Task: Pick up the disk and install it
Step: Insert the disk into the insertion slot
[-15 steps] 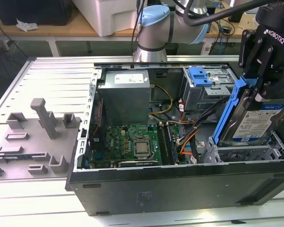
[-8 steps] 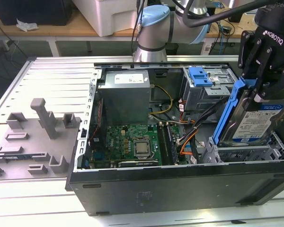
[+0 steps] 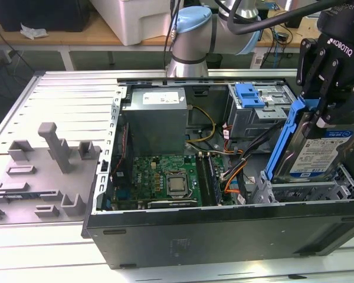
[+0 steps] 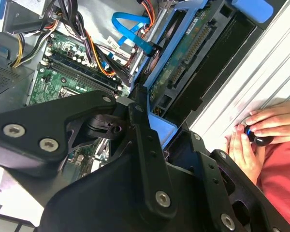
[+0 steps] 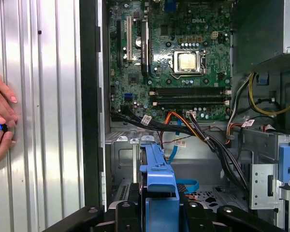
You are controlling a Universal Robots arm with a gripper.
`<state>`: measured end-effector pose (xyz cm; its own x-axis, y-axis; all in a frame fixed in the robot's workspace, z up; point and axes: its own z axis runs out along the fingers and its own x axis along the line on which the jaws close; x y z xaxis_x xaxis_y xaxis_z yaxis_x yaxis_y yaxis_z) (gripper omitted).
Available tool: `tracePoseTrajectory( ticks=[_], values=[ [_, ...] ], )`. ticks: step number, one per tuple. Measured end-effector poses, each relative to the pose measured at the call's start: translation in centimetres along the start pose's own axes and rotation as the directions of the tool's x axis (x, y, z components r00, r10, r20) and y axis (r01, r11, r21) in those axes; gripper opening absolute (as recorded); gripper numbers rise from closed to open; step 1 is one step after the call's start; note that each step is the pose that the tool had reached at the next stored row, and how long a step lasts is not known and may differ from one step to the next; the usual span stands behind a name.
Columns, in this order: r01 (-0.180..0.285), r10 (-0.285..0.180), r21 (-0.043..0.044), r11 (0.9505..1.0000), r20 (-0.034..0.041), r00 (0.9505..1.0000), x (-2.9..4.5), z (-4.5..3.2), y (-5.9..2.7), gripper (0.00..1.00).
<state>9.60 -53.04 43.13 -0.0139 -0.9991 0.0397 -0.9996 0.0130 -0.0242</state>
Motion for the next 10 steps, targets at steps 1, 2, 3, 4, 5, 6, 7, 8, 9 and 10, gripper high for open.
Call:
tracePoseTrajectory(
  ticks=[1,2,3,4,5,6,7,8,9,10],
  values=[
    [0.000,0.000,0.0000,1.0000,0.0002,1.0000,0.00,-0.03,0.00,0.36],
    [0.000,0.000,0.0001,1.0000,0.0004,1.0000,0.01,-0.05,0.00,0.36],
    [0.000,0.000,0.0001,1.0000,0.0007,1.0000,0.01,-0.09,-0.01,0.36],
    [0.000,0.000,0.0002,1.0000,0.0008,1.0000,0.01,-0.20,-0.01,0.36],
    [0.000,0.000,0.0002,1.0000,0.0007,1.0000,0.01,-0.29,-0.02,0.36],
    [0.000,0.000,0.0002,1.0000,0.0003,1.0000,0.01,-0.41,-0.02,0.36],
    [0.000,0.000,0.0001,1.0000,0.0003,1.0000,0.03,-0.61,-0.02,0.36],
    [0.000,0.000,0.0001,1.0000,0.0002,1.0000,0.03,-0.75,-0.03,0.36],
    [0.000,0.000,0.0000,1.0000,-0.0001,1.0000,0.03,-0.85,-0.02,0.36],
    [0.000,0.000,0.0000,1.0000,0.0000,1.0000,0.04,-1.05,-0.03,0.36]
  ],
)
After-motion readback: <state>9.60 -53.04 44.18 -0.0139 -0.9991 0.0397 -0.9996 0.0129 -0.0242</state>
